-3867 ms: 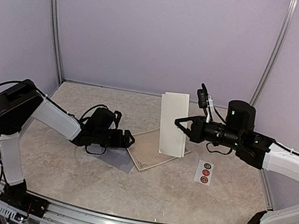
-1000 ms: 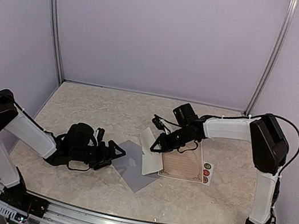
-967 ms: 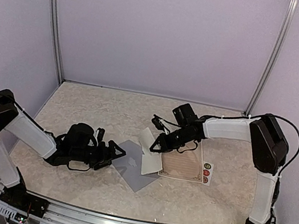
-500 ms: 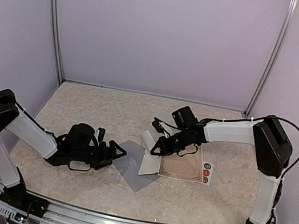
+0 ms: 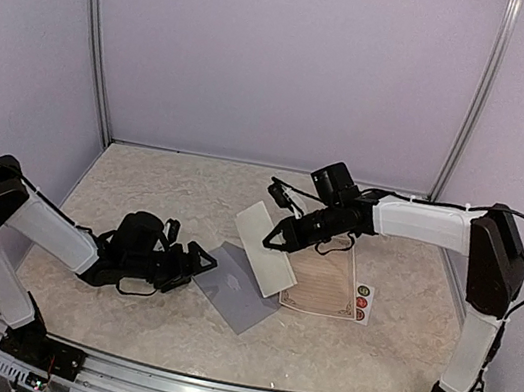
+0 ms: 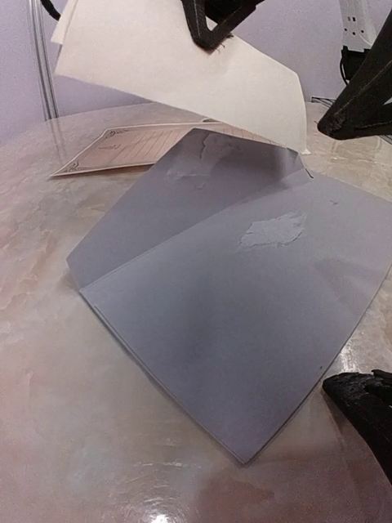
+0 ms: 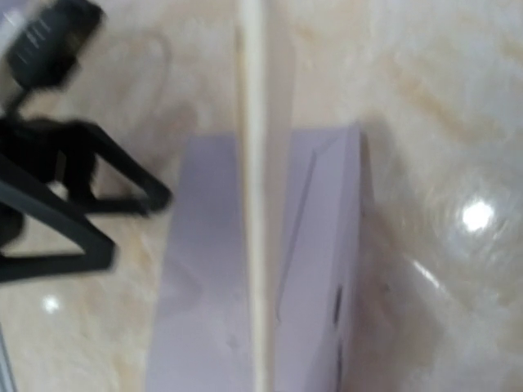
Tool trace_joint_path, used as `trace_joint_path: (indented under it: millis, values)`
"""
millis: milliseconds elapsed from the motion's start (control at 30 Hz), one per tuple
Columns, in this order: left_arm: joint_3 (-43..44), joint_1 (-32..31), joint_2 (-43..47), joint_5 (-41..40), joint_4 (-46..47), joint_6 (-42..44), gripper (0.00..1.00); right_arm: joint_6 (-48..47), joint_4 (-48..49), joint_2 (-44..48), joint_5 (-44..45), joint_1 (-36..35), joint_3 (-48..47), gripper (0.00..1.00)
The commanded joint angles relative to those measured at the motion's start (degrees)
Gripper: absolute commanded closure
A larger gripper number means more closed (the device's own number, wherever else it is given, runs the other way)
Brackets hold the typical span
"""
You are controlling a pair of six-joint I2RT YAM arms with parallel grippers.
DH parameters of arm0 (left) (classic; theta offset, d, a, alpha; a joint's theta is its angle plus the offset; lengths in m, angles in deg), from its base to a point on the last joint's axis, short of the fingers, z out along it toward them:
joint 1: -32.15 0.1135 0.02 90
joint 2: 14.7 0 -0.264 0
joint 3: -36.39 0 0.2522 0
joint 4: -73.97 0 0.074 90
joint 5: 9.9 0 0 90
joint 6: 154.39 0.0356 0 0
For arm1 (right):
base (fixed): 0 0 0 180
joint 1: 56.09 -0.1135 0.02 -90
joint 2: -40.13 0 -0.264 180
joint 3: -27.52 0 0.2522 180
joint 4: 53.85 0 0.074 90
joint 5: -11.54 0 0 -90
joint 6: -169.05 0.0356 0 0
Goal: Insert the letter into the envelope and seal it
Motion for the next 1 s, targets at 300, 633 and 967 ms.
trace_joint_path:
  millis: [300, 633, 967]
  values:
    - [2.62, 1.26, -3.47, -1.00, -7.53, 2.89, 0.06, -7.75, -7.13, -8.43, 2.28, 0.69, -6.88, 1.00]
    - [2.97, 0.87, -5.92, -0.21, -5.92, 2.24, 0.06, -3.34, -3.88, -9.49, 0.63, 0.84, -2.77, 1.00]
    - [3.17, -0.41, -6.61, -0.02, -4.25, 1.17, 0.06, 5.66, 3.12, -8.93, -0.94, 0.79, 3.07, 1.00]
